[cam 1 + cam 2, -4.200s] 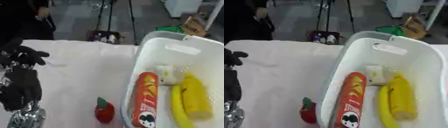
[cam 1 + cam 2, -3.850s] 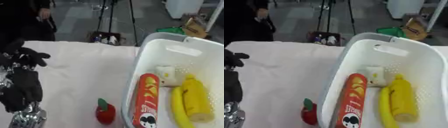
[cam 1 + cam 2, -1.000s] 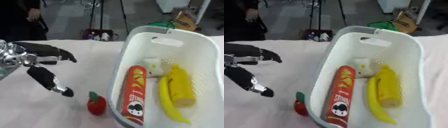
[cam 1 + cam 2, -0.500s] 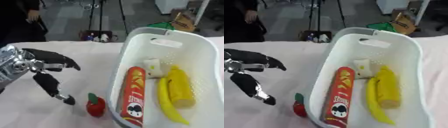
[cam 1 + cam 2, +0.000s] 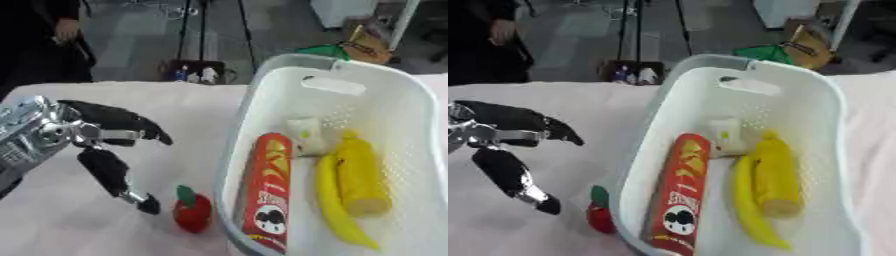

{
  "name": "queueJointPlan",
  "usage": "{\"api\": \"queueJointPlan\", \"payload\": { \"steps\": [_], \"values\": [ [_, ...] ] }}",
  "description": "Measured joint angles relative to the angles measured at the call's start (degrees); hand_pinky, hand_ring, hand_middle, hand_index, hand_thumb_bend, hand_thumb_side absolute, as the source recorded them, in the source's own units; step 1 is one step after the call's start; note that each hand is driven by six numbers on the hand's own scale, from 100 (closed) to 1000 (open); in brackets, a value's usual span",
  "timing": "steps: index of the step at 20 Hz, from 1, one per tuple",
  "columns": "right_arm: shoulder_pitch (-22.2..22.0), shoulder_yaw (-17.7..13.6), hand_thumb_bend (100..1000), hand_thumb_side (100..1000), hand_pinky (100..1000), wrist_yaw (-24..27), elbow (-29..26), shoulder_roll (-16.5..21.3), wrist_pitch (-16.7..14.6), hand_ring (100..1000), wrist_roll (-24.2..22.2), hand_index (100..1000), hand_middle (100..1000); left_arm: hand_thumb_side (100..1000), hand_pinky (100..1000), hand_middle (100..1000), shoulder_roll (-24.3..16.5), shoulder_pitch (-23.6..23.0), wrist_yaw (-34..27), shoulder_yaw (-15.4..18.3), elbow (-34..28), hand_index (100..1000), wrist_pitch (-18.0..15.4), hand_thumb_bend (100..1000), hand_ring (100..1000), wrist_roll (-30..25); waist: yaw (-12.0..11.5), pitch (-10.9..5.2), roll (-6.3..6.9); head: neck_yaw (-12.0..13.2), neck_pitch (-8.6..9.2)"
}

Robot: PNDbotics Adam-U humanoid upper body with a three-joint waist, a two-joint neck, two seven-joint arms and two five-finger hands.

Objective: Pick up objects on the table and place them in the box.

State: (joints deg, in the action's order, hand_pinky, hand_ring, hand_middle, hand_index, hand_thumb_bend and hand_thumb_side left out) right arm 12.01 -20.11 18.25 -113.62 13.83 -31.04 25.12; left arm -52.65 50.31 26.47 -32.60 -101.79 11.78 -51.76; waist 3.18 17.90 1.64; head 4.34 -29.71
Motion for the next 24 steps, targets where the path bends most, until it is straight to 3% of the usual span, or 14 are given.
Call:
{"api": "queueJointPlan", "payload": {
  "steps": [24],
  "values": [
    [0.0, 0.0, 100, 799, 335, 0.4, 0.0, 0.0, 0.2, 392, -0.3, 518, 401, 705, 941, 906, 5.0, 2.0, -4.8, -5.7, 1.0, 1000, 2.8, 851, 914, 0.4, 0.3, 0.33, -0.3, 0.7, 0.6]
  ]
}}
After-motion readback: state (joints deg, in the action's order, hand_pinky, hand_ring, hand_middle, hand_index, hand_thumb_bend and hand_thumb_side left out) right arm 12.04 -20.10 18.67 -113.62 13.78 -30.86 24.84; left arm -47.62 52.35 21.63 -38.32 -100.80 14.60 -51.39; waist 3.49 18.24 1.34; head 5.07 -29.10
